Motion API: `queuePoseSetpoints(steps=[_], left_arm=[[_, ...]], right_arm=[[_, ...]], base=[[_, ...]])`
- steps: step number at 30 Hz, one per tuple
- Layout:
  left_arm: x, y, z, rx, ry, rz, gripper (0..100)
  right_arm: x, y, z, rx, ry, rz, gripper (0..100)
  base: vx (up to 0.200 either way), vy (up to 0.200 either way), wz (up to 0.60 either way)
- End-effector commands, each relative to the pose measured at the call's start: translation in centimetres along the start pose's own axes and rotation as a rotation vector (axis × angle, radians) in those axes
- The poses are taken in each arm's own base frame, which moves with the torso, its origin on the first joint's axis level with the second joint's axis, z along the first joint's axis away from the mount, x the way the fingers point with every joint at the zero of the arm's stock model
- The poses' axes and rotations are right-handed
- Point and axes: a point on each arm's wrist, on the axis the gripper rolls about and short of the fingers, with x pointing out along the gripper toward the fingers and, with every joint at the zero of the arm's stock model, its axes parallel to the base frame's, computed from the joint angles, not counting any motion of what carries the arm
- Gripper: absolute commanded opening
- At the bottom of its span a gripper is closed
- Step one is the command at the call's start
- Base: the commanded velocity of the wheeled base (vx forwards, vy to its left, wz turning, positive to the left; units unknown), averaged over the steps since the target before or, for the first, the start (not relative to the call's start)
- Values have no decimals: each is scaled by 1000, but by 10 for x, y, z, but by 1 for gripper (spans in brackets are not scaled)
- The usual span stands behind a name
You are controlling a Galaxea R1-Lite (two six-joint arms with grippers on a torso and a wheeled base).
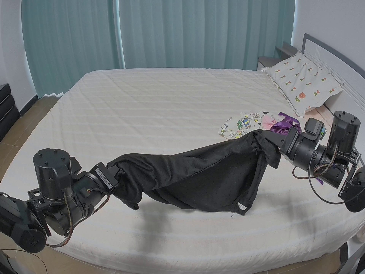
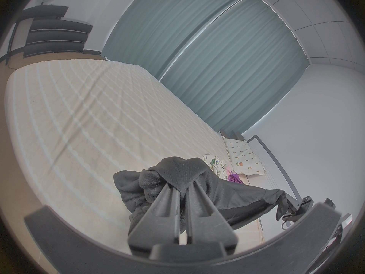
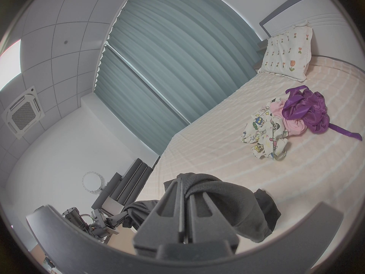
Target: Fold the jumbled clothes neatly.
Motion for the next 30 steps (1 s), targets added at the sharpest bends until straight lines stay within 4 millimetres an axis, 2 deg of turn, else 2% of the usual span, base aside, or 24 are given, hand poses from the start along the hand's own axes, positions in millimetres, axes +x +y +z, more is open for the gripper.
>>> queuePoseSetpoints(steps=[1, 4, 7, 8, 11, 12, 17, 21, 24, 27, 30], left_arm=[[-1, 1, -2, -2, 9, 1, 0], [-2, 1, -2, -11, 9, 1, 0], [-7, 6, -10, -3, 38, 11, 0], [-7, 6, -11, -4, 40, 11, 0], [-16, 7, -9, -38, 37, -6, 0], [-16, 7, -9, -38, 37, -6, 0], [-37, 11, -4, -63, 16, -36, 0], [-51, 9, 4, -84, -18, -83, 0], [-56, 6, 9, -90, -43, -110, 0], [-56, 4, 11, -91, -48, -113, 0], [-52, 3, 12, -92, -53, -109, 0]], right_arm=[[-5, -1, -3, 1, 10, -3, 0], [-12, 0, -3, 10, 8, -1, 0], [-27, 7, -5, 44, 9, 33, 0], [-28, 8, -5, 45, 10, 34, 0], [-47, 14, -6, 64, 2, 68, 0], [-47, 14, -6, 64, 2, 68, 0], [-94, 37, 7, 88, -78, 200, 0], [-117, 47, 15, 88, -120, 263, 0], [-133, 61, 30, 82, -176, 340, 0], [-137, 72, 43, 88, -183, 390, 0], [-127, 76, 50, 128, -154, 378, 0]], base=[[-200, 0, 0], [-200, 0, 0], [-200, 0, 0], [-200, 0, 0], [-200, 0, 0], [-200, 0, 0], [-200, 0, 0], [-200, 0, 0], [0, 0, 0], [0, 0, 0], [0, 0, 0]])
